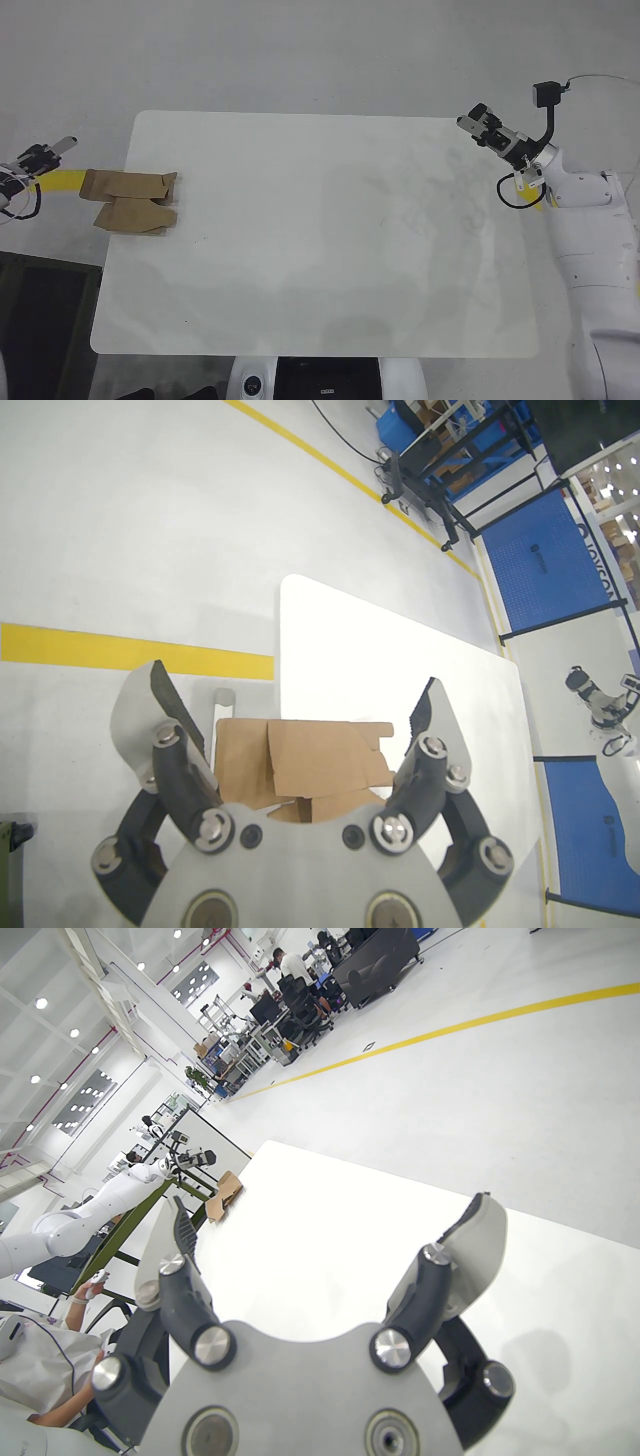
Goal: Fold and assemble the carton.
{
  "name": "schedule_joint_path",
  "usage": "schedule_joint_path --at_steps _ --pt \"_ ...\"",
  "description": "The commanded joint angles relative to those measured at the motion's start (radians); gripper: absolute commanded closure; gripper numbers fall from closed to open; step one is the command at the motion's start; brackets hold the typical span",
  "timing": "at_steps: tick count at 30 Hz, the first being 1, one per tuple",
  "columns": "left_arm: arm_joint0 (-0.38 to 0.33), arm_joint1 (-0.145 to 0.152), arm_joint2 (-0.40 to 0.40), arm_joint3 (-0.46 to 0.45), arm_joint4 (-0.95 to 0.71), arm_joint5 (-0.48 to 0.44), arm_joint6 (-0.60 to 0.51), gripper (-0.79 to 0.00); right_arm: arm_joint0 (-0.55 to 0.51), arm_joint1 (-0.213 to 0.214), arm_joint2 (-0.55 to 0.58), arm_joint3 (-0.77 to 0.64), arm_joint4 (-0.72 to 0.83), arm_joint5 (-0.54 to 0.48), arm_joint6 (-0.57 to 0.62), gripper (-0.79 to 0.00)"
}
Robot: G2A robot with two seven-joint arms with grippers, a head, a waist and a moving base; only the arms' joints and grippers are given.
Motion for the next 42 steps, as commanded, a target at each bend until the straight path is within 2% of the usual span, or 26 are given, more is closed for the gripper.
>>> schedule_joint_path --at_steps 1,9,16,29,30,32,33,42 --pt "-0.002 0.000 0.006 0.013 0.018 0.018 0.021 -0.785 0.000 0.000 0.000 0.000 0.000 0.000 0.000 -0.785" --pt "0.001 -0.002 0.047 0.051 0.123 0.057 0.080 -0.785 0.000 0.000 0.000 0.000 0.000 0.000 0.000 -0.785" --pt "0.014 -0.016 0.078 0.090 0.126 0.062 0.080 -0.785 0.000 0.000 0.000 0.000 0.000 0.000 0.000 -0.785" --pt "0.003 -0.068 0.107 0.153 -0.046 0.054 -0.052 -0.785 0.000 0.000 0.000 0.000 0.000 0.000 0.000 -0.785" --pt "0.001 -0.071 0.108 0.158 -0.055 0.055 -0.058 -0.736 0.000 0.000 0.000 0.000 0.000 0.000 0.000 -0.785" --pt "-0.002 -0.074 0.113 0.167 -0.059 0.054 -0.062 -0.302 0.000 0.000 0.000 0.000 0.000 0.000 0.000 -0.785" --pt "-0.004 -0.075 0.115 0.170 -0.057 0.053 -0.062 0.000 0.000 0.000 0.000 0.000 0.000 0.000 0.000 -0.785" --pt "-0.016 -0.080 0.121 0.199 -0.074 0.039 -0.079 0.000 0.000 0.000 0.000 0.000 0.000 0.000 0.000 -0.785"
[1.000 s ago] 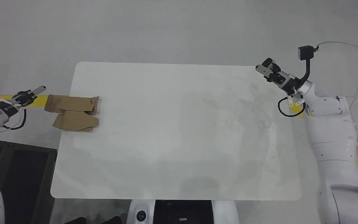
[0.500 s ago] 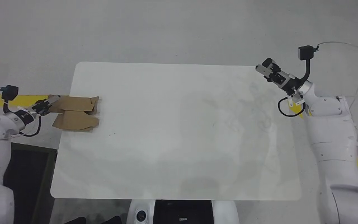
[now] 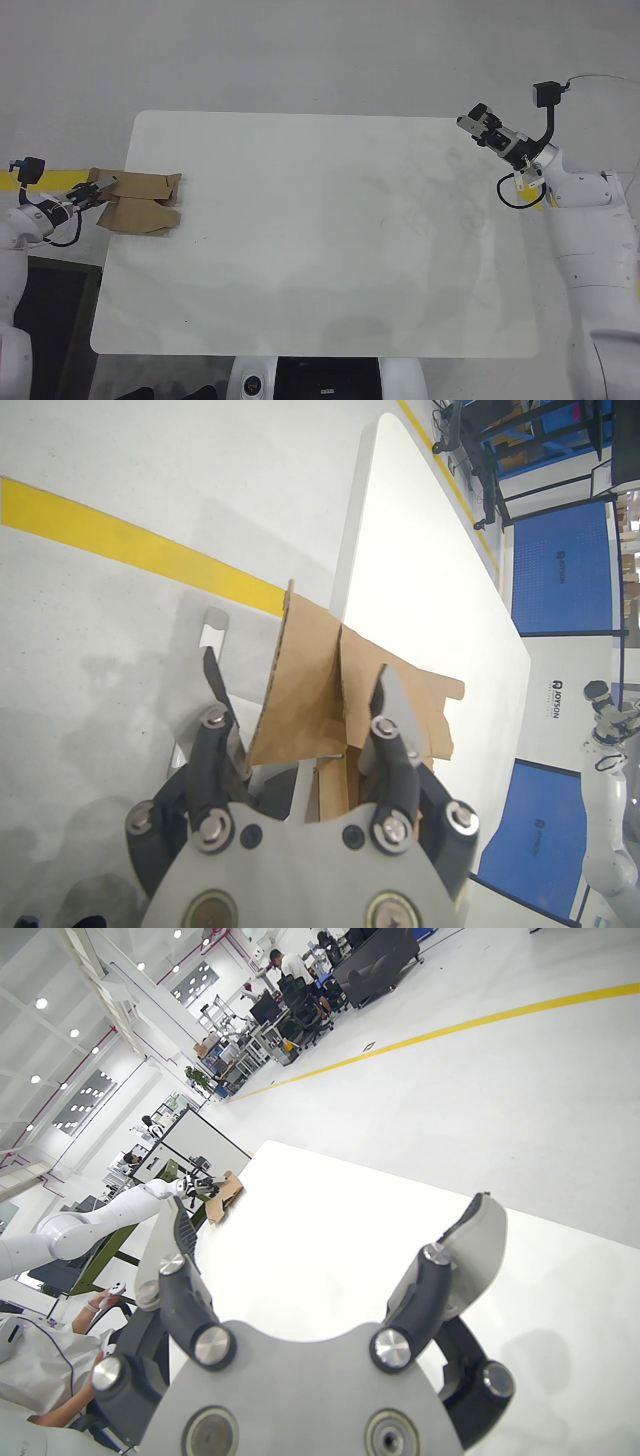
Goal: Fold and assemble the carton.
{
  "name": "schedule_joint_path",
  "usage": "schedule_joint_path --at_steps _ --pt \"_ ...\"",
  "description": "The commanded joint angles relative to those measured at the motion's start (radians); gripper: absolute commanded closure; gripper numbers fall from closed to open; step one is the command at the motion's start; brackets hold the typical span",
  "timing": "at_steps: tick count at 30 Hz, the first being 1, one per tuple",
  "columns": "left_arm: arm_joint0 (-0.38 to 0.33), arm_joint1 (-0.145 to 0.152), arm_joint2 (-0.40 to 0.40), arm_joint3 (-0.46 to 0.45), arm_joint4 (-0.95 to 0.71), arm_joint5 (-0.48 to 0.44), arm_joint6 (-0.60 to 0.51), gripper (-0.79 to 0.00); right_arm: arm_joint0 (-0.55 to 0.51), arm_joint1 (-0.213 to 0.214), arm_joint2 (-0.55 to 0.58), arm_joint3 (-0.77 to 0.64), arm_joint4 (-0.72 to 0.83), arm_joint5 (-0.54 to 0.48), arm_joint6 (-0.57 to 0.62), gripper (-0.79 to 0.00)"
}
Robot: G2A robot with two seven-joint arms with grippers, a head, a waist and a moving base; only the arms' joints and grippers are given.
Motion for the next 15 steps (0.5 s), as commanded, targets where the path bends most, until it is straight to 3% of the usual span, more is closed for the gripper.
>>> schedule_joint_path --at_steps 1,8,15 --pt "-0.002 0.000 0.000 0.004 -0.003 -0.002 -0.001 0.000 0.000 0.000 0.000 0.000 0.000 0.000 0.000 -0.785" --pt "-0.014 0.002 -0.008 0.008 -0.031 -0.027 -0.006 0.000 0.000 0.000 0.000 0.000 0.000 0.000 0.000 -0.785" --pt "-0.029 0.016 -0.035 -0.027 -0.068 -0.140 0.032 0.000 0.000 0.000 0.000 0.000 0.000 0.000 0.000 -0.785"
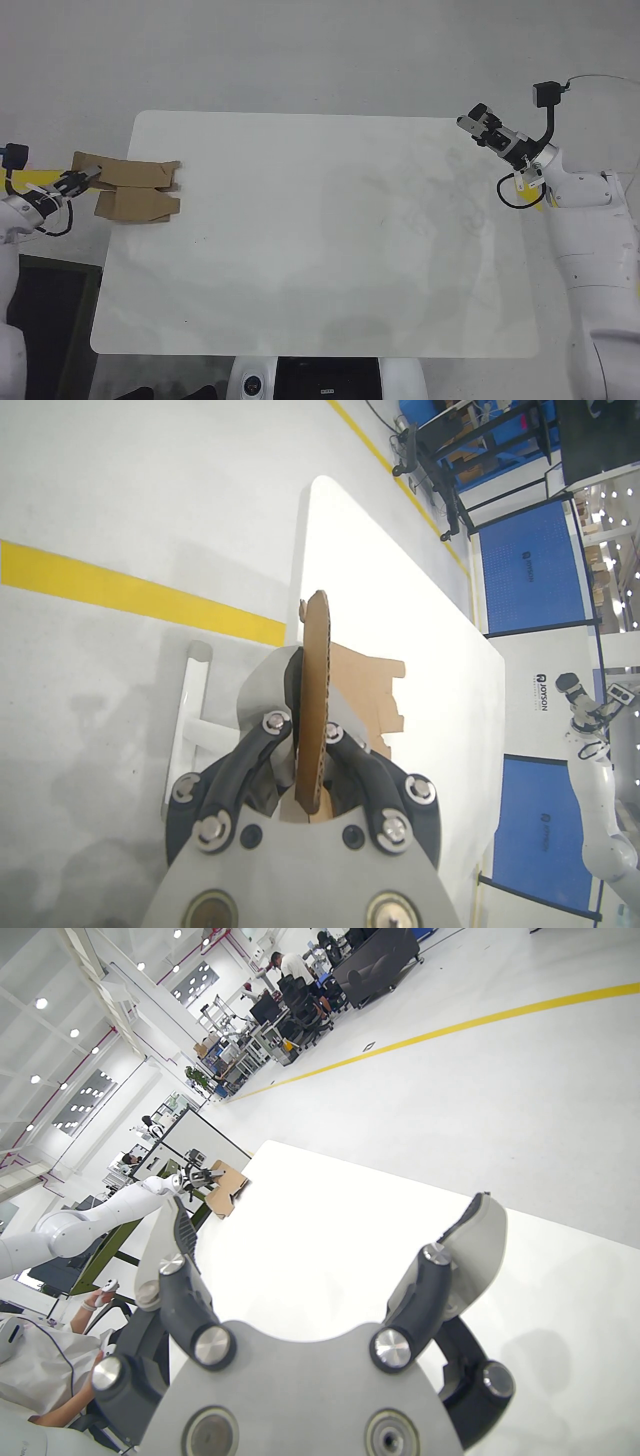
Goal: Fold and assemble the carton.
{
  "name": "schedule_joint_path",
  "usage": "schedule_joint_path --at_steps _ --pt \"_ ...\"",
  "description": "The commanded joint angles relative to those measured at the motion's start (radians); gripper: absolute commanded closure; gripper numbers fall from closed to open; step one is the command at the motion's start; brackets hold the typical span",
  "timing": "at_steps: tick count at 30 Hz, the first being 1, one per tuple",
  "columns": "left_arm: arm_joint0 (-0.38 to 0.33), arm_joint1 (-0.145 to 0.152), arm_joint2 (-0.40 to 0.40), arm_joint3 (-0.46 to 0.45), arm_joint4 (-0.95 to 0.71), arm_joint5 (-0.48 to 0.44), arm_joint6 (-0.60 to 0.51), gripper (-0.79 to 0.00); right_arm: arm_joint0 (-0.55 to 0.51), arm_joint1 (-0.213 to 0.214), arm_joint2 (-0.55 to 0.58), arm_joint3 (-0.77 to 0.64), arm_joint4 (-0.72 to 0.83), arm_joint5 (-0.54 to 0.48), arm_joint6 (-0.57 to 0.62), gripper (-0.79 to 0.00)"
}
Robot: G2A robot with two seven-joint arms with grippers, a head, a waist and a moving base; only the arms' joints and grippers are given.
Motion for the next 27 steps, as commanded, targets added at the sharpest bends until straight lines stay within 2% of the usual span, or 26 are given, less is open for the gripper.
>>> schedule_joint_path --at_steps 1,8,12,18,27 --pt "-0.005 0.003 -0.010 -0.014 -0.024 -0.030 0.001 0.000 0.000 0.000 0.000 0.000 0.000 0.000 0.000 -0.785" --pt "-0.012 0.010 -0.049 -0.085 -0.148 -0.087 -0.023 0.000 0.000 0.000 0.000 0.000 0.000 0.000 0.000 -0.785" --pt "-0.003 0.010 -0.066 -0.133 -0.200 -0.086 0.029 0.000 0.000 0.000 0.000 0.000 0.000 0.000 0.000 -0.785" --pt "0.035 -0.006 -0.065 -0.259 -0.307 -0.048 0.068 0.000 0.000 0.000 0.000 0.000 0.000 0.000 0.000 -0.785" --pt "0.096 -0.042 0.007 -0.505 -0.418 0.062 0.064 0.000 0.000 0.000 0.000 0.000 0.000 0.000 0.000 -0.785"
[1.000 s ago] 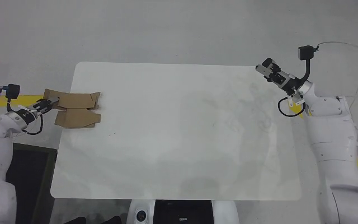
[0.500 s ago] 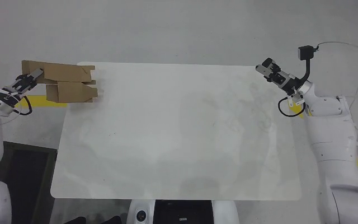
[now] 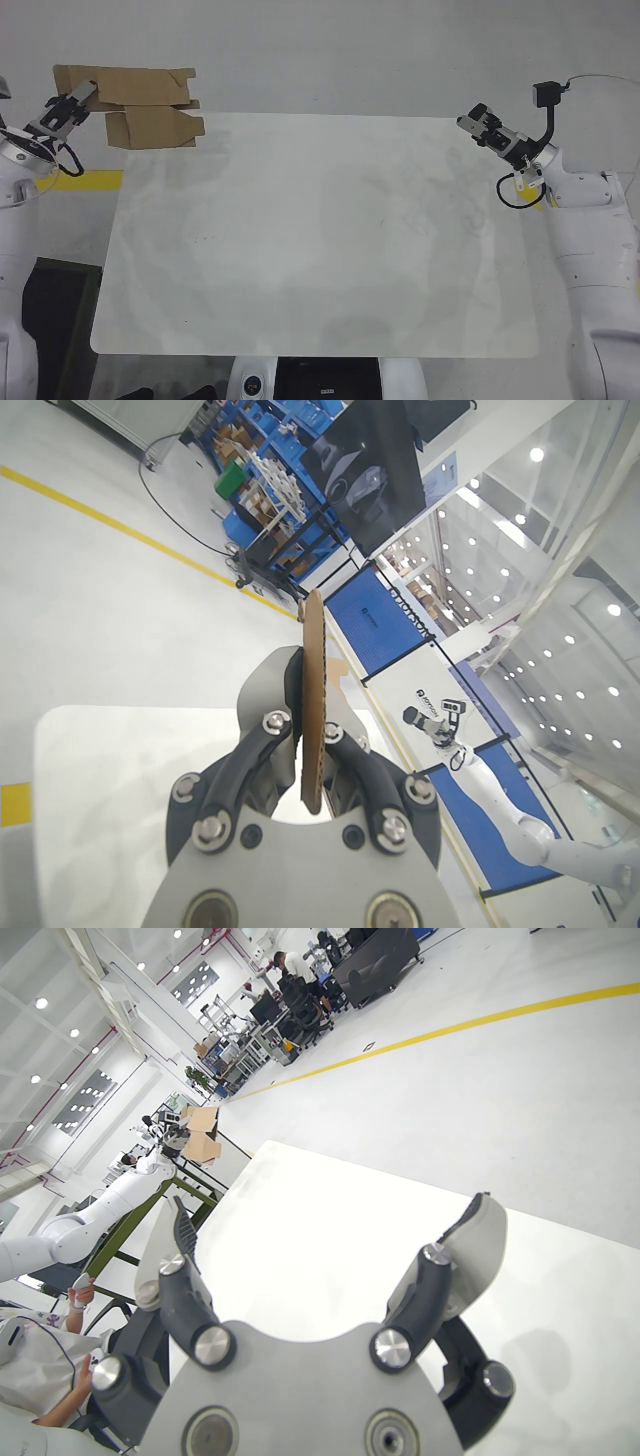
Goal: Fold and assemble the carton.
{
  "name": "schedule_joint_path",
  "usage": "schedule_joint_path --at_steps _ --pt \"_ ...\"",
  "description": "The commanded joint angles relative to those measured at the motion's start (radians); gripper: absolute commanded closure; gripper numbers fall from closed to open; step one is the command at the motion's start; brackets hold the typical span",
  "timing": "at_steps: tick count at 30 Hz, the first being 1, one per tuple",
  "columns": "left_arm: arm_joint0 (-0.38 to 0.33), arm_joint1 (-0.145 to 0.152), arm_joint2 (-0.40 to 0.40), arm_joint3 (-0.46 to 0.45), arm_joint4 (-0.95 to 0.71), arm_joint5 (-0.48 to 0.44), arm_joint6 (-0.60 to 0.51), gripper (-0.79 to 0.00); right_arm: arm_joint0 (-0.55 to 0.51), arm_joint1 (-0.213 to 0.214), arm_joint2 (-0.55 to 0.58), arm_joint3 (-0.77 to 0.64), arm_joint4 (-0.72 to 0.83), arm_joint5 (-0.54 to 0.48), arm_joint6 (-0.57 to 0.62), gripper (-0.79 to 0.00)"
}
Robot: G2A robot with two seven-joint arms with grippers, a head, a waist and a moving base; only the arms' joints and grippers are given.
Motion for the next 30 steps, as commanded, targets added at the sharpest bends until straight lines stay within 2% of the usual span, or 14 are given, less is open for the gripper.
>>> schedule_joint_path --at_steps 1,6,14,21,30 --pt "0.005 -0.008 0.023 -0.052 -0.016 0.025 -0.003 0.000 0.000 0.000 0.000 0.000 0.000 0.000 0.000 -0.785" --pt "0.003 -0.029 0.081 -0.141 -0.037 0.067 -0.012 0.000 0.000 0.000 0.000 0.000 0.000 0.000 0.000 -0.785" --pt "-0.024 -0.066 0.180 -0.216 -0.072 0.117 -0.045 0.000 0.000 0.000 0.000 0.000 0.000 0.000 0.000 -0.785" --pt "-0.050 -0.103 0.285 -0.242 -0.049 0.133 -0.066 0.000 0.000 0.000 0.000 0.000 0.000 0.000 0.000 -0.785" --pt "-0.047 -0.145 0.397 -0.268 -0.007 0.126 -0.084 0.000 0.000 0.000 0.000 0.000 0.000 0.000 0.000 -0.785"
